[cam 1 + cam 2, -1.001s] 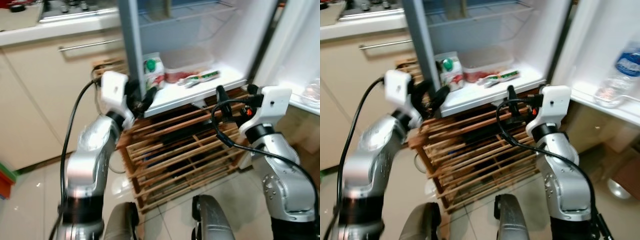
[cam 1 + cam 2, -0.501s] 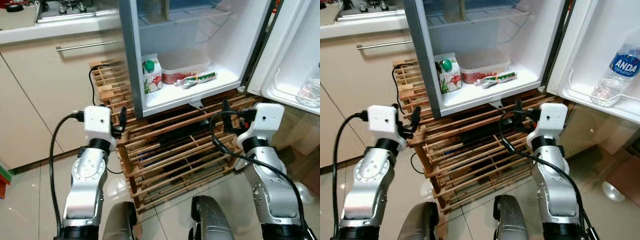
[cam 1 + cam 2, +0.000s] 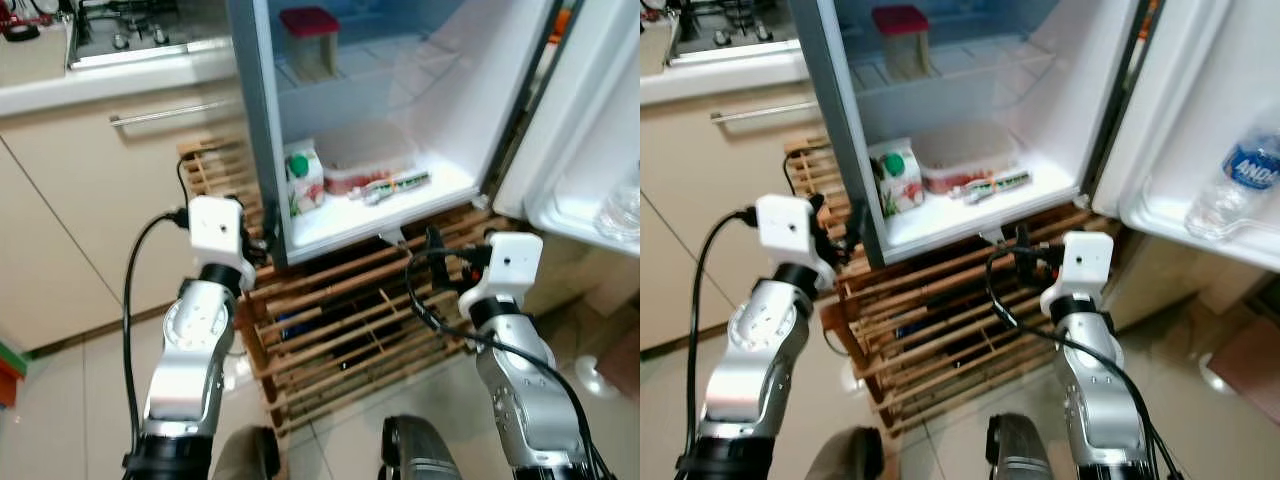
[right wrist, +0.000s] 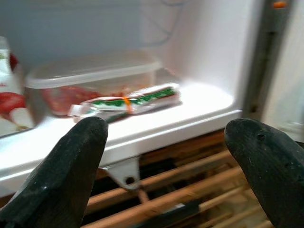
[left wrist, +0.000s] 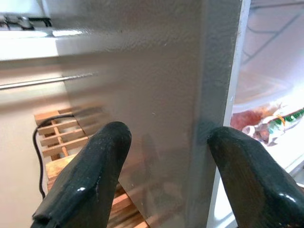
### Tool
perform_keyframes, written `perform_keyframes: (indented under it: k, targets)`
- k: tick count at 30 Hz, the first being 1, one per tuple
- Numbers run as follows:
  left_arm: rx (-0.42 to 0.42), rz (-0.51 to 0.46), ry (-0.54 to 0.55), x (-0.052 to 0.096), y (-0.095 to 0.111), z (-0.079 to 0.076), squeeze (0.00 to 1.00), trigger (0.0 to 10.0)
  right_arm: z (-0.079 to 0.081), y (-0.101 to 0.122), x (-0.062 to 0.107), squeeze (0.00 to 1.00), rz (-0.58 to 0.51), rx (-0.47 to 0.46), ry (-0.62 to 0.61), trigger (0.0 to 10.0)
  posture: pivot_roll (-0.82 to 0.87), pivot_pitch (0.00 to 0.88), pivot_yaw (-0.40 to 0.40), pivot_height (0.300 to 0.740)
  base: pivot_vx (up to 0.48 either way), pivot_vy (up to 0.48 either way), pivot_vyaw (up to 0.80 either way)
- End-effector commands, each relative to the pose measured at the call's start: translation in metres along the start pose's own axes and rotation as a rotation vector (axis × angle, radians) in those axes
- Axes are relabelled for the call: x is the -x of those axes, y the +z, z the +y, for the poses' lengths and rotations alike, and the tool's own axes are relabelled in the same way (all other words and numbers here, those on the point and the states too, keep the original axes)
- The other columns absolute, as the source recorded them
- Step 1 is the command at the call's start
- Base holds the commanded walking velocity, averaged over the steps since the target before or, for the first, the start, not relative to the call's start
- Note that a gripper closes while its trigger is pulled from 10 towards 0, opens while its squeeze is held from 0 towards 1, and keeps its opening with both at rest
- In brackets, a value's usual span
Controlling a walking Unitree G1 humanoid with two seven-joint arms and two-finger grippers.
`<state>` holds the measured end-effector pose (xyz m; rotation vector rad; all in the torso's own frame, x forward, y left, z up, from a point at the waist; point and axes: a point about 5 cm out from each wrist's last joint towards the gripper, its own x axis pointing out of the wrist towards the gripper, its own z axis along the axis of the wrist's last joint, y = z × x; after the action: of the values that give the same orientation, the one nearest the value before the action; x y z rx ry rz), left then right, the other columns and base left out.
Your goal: Restocking fridge
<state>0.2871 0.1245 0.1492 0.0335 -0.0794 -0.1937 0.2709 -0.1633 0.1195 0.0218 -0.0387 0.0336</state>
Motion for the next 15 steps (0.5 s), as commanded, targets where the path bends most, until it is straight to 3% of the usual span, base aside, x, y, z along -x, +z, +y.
perform_keyframes:
  k: [1, 10, 15]
  targets:
    - [-0.012, -0.009, 0.071, -0.0019, 0.0042, 0.0139, 0.0, 10.0, -0.001, -0.0045, 0.0026, 0.0, 0.012, 0.007, 0.006, 10.0, -0.03, 0.0, 0.014, 0.72, 0.0, 0.0, 0.0]
    - [0.033, -0.021, 0.036, -0.0014, 0.0052, 0.0068, 0.0, 10.0, -0.0044, -0.0067, -0.0013, 0.0, 0.021, 0.008, -0.003, 10.0, -0.04, 0.0, 0.003, 0.74, 0.0, 0.0, 0.0]
    - [0.0, -0.003, 0.046, -0.0008, 0.0035, 0.0077, 0.0, 10.0, -0.0082, -0.0099, -0.0014, 0.0, 0.025, 0.028, -0.019, 10.0, -0.03, 0.0, 0.002, 0.74, 0.0, 0.0, 0.0]
